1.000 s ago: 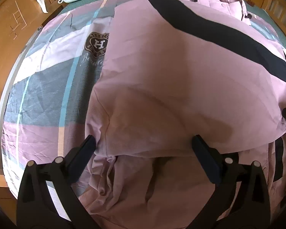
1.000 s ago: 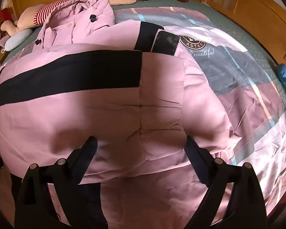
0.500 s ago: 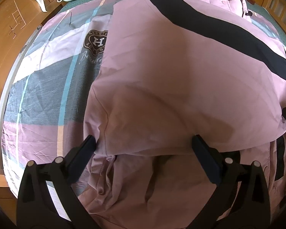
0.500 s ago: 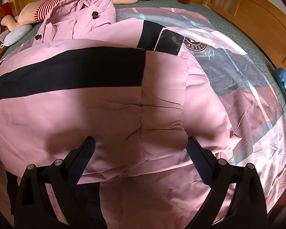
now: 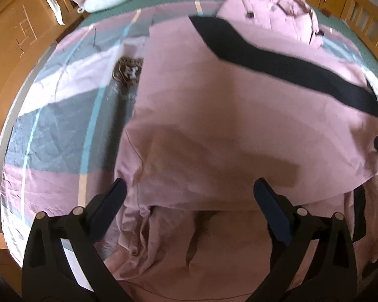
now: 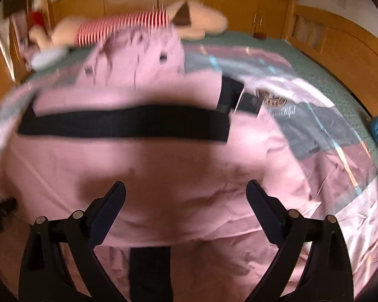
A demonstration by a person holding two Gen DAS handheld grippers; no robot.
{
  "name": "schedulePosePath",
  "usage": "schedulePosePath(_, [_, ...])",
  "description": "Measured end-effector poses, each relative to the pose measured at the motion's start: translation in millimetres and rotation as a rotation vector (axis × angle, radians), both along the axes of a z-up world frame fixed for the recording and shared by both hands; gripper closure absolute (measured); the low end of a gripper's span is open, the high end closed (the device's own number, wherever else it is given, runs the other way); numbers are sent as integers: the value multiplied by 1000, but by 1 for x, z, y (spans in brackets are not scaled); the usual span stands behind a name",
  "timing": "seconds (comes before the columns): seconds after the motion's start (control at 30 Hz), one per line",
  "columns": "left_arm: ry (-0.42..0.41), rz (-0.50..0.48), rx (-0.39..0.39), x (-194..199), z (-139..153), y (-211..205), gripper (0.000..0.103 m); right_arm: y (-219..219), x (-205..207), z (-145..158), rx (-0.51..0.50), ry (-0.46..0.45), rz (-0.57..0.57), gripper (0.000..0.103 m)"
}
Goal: Fold large clothes
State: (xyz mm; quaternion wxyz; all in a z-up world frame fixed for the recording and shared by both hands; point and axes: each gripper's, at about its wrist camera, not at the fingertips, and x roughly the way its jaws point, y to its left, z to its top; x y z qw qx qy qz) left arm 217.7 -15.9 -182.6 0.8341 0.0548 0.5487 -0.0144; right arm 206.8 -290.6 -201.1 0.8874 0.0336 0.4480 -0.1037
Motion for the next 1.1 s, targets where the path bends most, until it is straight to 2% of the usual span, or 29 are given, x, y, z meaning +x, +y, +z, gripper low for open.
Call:
schedulePosePath(0.07, [19,0,12,0,-6,-1,2,-6,5,-13,35,50,-11,6])
schedulePosePath(0.17, [26,0,19,-1,-8,-1,2,-10,6,-14,64,53,-24,5])
schedulePosePath(0.3, [29,-2,23,-1,-8,-1,2,-5,9,-17,35,55,-19,5])
schedulePosePath(0.53, [16,5,28,-1,-7,-5,2,-9,5,-16,41,62,-27,2])
schedulePosePath(0.6, [-25,19,9,-3,1,-2,2,-14,0,-8,38,26,-65,2])
schedulePosePath(0.67, [-73,21,-30,-5,13,1,2,-21,-9,8,58,-72,-90,2])
schedulePosePath(0.77, [-82,30,-54,-4,17,4,2,-19,-12,18,89,-126,-48,2])
schedulePosePath(0.87, [-24,38,-62,0,7,6,2,-9,-7,11,54,-77,-11,2])
schedulePosePath(0.97, [18,43,-53,3,-2,8,2,1,4,-9,-2,35,9,2])
schedulePosePath(1.1, [31,35,-24,3,-6,6,2,-6,6,-15,37,57,-8,2])
